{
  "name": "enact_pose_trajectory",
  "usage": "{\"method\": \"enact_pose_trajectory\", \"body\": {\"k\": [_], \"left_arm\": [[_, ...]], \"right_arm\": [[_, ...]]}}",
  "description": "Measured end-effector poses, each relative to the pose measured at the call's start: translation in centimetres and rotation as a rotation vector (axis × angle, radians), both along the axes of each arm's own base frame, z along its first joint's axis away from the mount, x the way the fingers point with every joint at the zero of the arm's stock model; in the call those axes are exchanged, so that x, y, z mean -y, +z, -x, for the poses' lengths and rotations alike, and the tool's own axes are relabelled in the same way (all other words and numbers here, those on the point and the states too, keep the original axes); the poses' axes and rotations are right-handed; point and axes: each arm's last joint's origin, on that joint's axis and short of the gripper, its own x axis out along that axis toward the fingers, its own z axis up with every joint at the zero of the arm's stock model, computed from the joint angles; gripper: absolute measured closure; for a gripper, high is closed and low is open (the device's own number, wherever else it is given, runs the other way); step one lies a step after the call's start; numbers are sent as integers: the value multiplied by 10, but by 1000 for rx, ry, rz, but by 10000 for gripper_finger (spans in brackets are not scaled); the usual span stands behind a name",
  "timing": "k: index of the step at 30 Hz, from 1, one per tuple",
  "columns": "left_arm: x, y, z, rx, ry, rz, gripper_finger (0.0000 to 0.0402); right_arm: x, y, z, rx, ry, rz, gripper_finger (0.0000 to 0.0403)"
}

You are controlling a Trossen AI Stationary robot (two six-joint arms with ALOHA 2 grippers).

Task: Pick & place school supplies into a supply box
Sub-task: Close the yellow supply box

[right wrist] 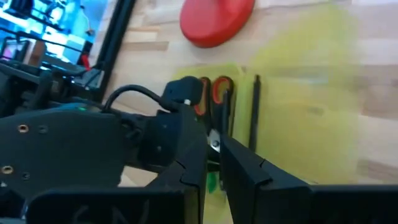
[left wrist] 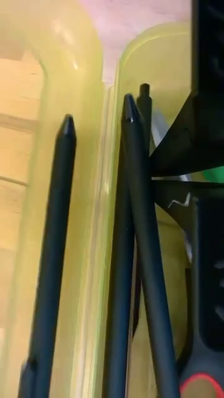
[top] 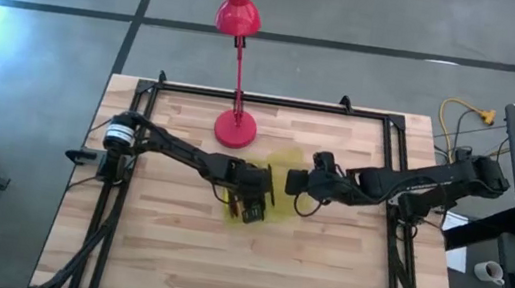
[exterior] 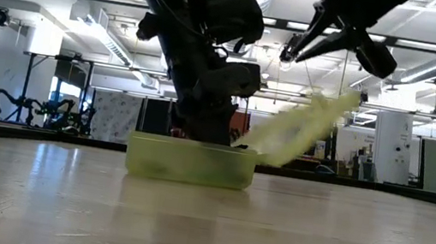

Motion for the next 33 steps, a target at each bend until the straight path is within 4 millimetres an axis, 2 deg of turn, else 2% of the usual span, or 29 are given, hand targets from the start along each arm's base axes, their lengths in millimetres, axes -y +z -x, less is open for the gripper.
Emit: {"method": "enact_pose_trajectory", "body": {"k": [10,12,17,21,26,29,33], "left_arm": [[-2,42,14,60,14,-56,396],[-2,51,20,56,12,-60,396],[-2,66,40,-20,4,-92,396],[-2,65,49,-76,1,-93,396],[-2,44,62,-174,-7,-93,396],[-1,35,78,-275,-13,-95,396],[-2,37,101,-291,23,-103,396]], "right_arm": [[2,10,0,-1,-32,68,364],[3,5,5,-60,-55,58,364],[2,-23,24,-246,-122,-45,364],[-3,-43,38,-311,-181,-96,364],[-5,-74,55,-408,-227,-196,364],[-4,-87,60,-421,-251,-249,364],[-4,-94,63,-401,-270,-257,364]]}}
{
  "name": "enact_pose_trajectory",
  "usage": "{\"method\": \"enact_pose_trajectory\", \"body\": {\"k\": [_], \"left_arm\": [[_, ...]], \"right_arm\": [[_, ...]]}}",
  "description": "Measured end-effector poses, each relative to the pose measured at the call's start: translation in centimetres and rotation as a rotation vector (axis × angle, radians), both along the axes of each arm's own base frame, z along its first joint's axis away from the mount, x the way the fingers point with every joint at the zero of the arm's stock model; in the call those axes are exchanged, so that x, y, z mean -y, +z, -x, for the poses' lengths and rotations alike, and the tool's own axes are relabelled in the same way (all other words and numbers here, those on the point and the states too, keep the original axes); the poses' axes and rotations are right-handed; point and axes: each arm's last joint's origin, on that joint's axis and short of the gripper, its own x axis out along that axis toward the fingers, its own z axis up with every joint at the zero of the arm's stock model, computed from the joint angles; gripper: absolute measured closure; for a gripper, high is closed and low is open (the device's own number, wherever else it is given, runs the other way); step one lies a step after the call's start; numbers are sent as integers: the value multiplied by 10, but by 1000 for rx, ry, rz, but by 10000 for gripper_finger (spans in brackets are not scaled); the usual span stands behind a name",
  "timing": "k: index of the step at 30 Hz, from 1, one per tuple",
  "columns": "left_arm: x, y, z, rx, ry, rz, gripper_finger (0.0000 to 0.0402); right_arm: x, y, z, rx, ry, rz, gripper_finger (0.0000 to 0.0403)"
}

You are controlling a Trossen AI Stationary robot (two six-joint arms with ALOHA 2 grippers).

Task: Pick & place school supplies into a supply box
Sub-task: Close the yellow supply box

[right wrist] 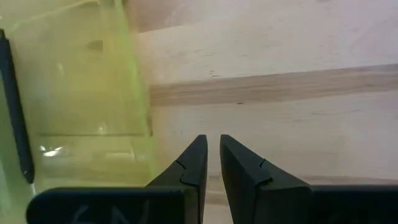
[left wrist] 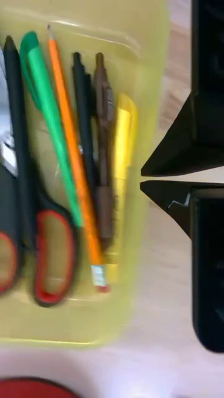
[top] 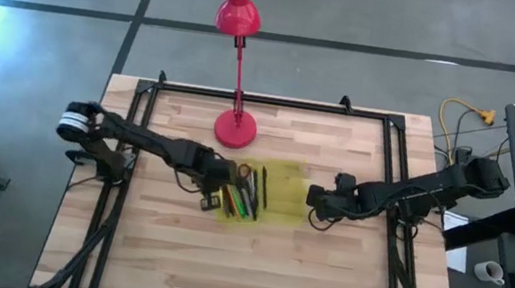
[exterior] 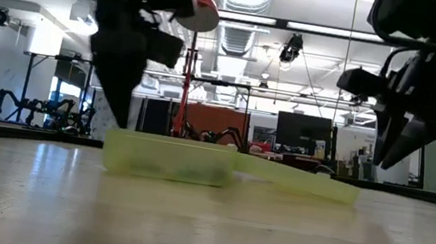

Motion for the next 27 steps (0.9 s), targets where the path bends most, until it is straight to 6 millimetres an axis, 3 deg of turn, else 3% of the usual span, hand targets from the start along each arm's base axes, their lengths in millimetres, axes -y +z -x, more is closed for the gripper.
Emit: {"method": "enact_pose_trajectory", "body": {"k": [10,18,24,27], "left_arm": [[-1,-16,41,70,159,55,396],[-4,-36,45,128,180,67,396],[-4,-53,43,99,193,71,396],[-4,-54,42,95,193,70,396]], "right_arm": [[17,-20,2,52,-58,-6,364],[32,-40,14,41,-137,-16,364],[43,-52,6,216,-111,-59,364],[45,-54,3,203,-116,-53,364]]}}
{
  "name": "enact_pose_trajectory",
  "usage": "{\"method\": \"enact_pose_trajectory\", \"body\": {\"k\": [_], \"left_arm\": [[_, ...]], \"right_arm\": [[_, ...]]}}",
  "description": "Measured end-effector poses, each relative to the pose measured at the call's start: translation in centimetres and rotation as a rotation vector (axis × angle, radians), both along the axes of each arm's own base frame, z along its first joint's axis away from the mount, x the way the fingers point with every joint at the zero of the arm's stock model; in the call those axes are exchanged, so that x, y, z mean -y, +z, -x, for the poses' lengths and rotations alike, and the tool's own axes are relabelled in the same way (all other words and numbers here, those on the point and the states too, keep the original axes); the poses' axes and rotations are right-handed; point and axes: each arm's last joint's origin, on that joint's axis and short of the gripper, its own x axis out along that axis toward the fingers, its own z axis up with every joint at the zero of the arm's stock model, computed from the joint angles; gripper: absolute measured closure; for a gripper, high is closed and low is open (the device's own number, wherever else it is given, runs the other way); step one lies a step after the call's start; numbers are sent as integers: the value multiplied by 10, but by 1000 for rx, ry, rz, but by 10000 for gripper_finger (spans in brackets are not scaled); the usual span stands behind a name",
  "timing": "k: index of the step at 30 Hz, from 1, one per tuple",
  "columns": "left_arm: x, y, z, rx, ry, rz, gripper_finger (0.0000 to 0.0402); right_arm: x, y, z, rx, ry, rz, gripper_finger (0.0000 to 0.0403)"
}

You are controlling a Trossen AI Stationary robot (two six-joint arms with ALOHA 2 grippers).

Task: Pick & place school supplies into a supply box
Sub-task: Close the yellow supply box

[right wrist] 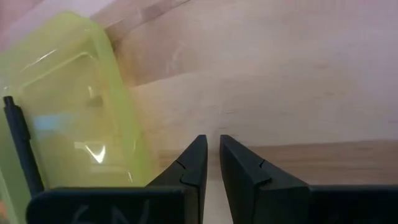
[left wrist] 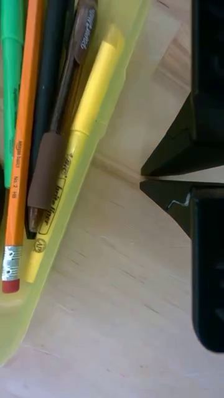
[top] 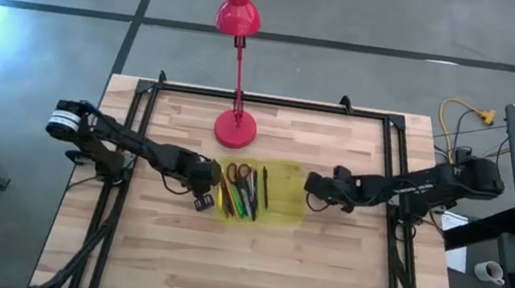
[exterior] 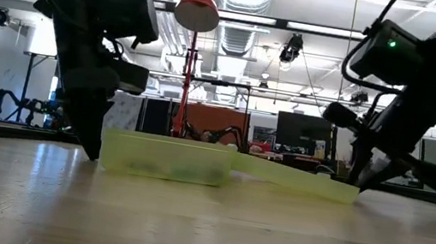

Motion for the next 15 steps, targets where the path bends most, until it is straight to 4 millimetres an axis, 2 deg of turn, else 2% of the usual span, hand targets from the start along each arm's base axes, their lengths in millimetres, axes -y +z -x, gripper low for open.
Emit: {"method": "enact_pose_trajectory", "body": {"k": [10,15], "left_arm": [[-1,1,-4,37,-1,-1,396],[-2,0,-6,59,1,-1,396]], "right_arm": [[3,-3,-35,-28,108,24,364],[3,-2,-44,-32,154,34,364]]}}
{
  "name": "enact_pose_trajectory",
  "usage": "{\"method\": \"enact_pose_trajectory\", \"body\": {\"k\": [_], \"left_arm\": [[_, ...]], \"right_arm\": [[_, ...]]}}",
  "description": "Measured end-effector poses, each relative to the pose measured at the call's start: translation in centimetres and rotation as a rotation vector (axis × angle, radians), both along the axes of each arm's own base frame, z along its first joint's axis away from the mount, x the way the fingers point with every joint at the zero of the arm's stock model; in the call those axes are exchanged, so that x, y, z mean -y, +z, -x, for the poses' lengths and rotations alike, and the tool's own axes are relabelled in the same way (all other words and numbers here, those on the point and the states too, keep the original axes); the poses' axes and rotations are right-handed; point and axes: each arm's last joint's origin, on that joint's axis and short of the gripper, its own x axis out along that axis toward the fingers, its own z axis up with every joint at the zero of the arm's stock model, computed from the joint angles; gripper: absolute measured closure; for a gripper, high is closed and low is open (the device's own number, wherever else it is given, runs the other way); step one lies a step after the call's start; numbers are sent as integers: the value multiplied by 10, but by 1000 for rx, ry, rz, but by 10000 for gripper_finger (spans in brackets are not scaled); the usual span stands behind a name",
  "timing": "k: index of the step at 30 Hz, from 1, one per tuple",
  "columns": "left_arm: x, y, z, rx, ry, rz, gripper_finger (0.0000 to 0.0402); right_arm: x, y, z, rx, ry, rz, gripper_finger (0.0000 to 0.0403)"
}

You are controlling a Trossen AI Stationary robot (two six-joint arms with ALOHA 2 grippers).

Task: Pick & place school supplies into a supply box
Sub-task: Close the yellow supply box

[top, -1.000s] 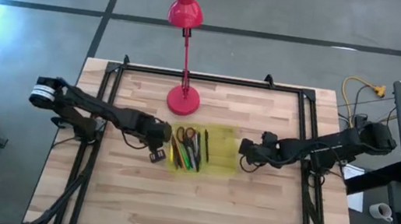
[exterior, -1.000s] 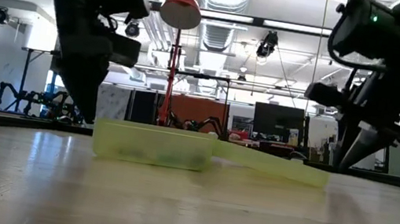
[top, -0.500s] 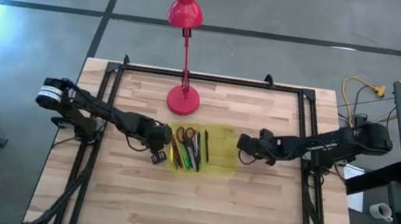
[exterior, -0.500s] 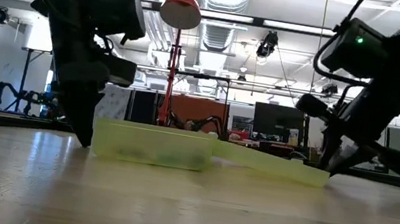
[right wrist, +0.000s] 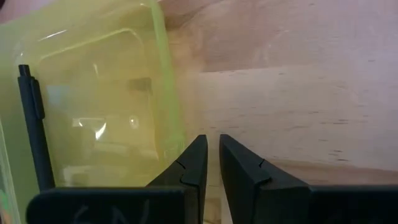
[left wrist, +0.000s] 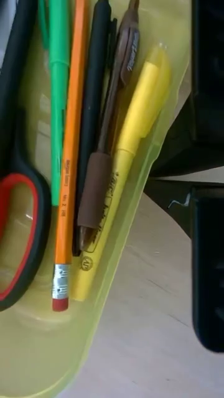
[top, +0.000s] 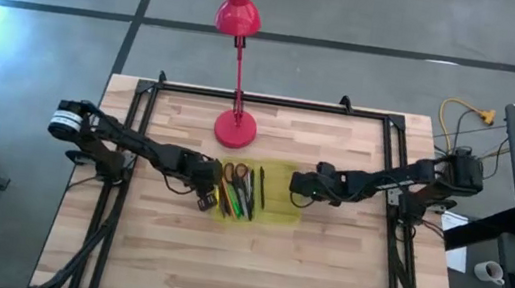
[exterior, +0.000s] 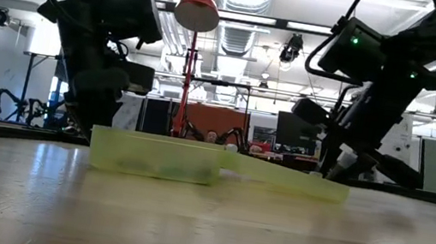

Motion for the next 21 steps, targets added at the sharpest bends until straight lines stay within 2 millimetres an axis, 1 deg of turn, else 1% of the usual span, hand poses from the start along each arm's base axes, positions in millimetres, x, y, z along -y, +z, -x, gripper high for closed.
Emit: {"method": "enact_pose_trajectory", "body": {"k": [4,9,18,21], "left_arm": [[0,-3,-2,5,1,-3,396],[0,-4,-3,0,1,-3,396],[0,-4,-4,6,1,-3,396],[0,-4,-4,7,1,-3,396]], "right_arm": [[-1,0,-1,2,8,-19,365],[-2,7,0,26,22,-44,365],[-1,30,4,111,21,0,365],[-1,36,8,108,13,22,365]]}}
